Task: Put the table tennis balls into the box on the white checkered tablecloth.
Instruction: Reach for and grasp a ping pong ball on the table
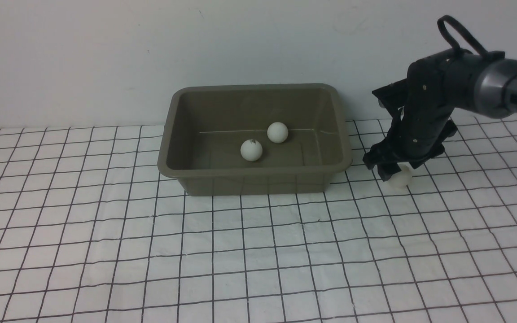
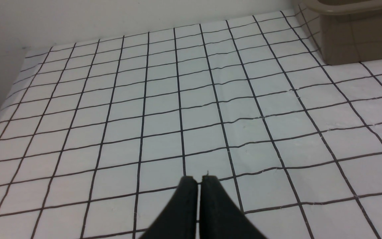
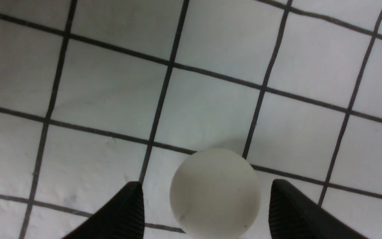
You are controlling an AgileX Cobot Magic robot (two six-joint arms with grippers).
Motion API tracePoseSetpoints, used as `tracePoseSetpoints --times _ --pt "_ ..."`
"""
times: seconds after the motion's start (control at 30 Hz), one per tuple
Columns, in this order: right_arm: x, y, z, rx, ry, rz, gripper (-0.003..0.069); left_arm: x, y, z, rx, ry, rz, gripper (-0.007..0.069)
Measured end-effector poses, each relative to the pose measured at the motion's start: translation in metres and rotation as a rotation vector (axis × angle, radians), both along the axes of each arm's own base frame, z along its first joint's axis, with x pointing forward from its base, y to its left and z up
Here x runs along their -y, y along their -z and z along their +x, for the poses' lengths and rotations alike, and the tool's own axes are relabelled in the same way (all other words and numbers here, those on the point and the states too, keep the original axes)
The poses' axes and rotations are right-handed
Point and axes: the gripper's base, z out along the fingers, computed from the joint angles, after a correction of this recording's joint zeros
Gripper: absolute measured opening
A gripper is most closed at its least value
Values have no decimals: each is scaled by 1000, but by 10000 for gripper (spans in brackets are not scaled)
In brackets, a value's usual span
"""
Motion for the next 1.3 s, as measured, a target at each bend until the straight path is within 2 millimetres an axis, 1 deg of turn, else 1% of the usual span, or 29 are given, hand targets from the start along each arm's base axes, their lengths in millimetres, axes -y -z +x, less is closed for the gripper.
tracePoseSetpoints --times 0.33,0.5,0.57,0.77,1.13,1.3 --pt "3 -1 3 27 5 -1 461 0 0 0 0 0 0 -4" --pt "17 -1 6 27 51 30 461 0 0 0 0 0 0 -4" --pt "19 -1 7 24 63 43 461 0 0 0 0 0 0 -4" --pt "16 -1 7 20 57 90 461 0 0 0 0 0 0 -4" --pt "15 -2 10 53 46 97 461 0 0 0 0 0 0 -4" --pt "15 6 10 35 48 94 461 0 0 0 0 0 0 -4"
